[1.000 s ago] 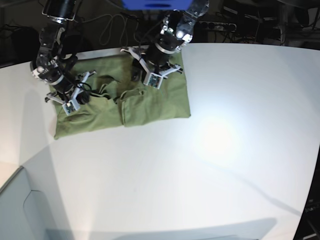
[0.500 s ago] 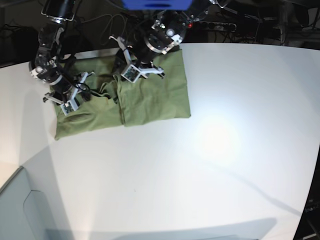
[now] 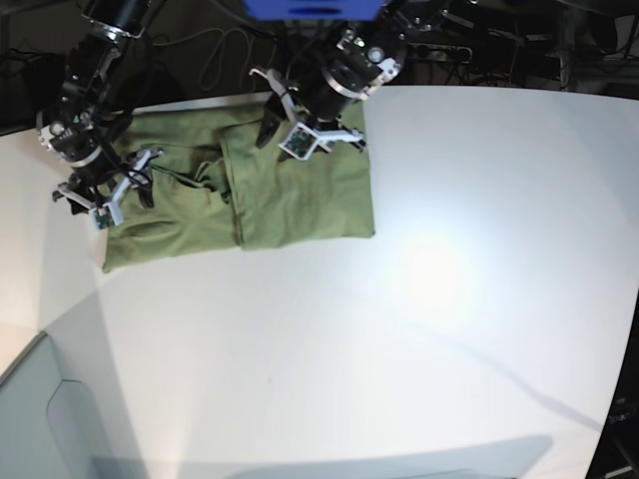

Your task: Fold the T-shirt properly

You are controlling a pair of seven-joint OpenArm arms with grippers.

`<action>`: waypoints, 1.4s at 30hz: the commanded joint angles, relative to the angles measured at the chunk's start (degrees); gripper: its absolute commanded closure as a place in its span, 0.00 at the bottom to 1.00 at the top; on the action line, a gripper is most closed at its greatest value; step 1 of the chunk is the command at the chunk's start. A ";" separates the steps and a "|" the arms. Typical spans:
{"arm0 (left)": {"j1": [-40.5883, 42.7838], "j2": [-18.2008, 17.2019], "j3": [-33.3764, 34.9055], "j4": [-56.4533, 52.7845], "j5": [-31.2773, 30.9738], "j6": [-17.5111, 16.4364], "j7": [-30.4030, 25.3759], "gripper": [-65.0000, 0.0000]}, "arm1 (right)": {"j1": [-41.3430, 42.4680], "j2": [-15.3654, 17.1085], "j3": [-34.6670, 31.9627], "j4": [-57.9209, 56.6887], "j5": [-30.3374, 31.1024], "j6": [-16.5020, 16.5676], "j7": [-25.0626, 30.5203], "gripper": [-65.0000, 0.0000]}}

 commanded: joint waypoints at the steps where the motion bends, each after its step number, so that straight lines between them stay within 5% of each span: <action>1: -0.23 1.79 0.23 1.00 0.17 -0.12 -1.38 0.66 | 0.36 0.47 0.08 0.89 0.65 0.87 1.08 0.40; 9: -2.78 7.42 3.13 -4.62 0.53 -0.12 -1.29 0.47 | 0.01 0.55 -0.01 0.98 0.57 0.87 1.08 0.40; 22: -6.74 7.95 9.29 -7.61 0.53 0.06 -0.85 0.47 | -0.08 0.73 0.16 0.80 0.48 0.87 1.08 0.40; 30: -8.50 7.95 9.73 -12.01 0.00 9.82 -0.94 0.46 | -0.17 0.64 -0.01 0.80 0.48 0.87 1.08 0.40; 42: -9.46 9.97 9.81 -14.82 0.00 9.55 -1.20 0.47 | -0.17 0.55 -0.10 0.80 0.48 0.87 1.08 0.40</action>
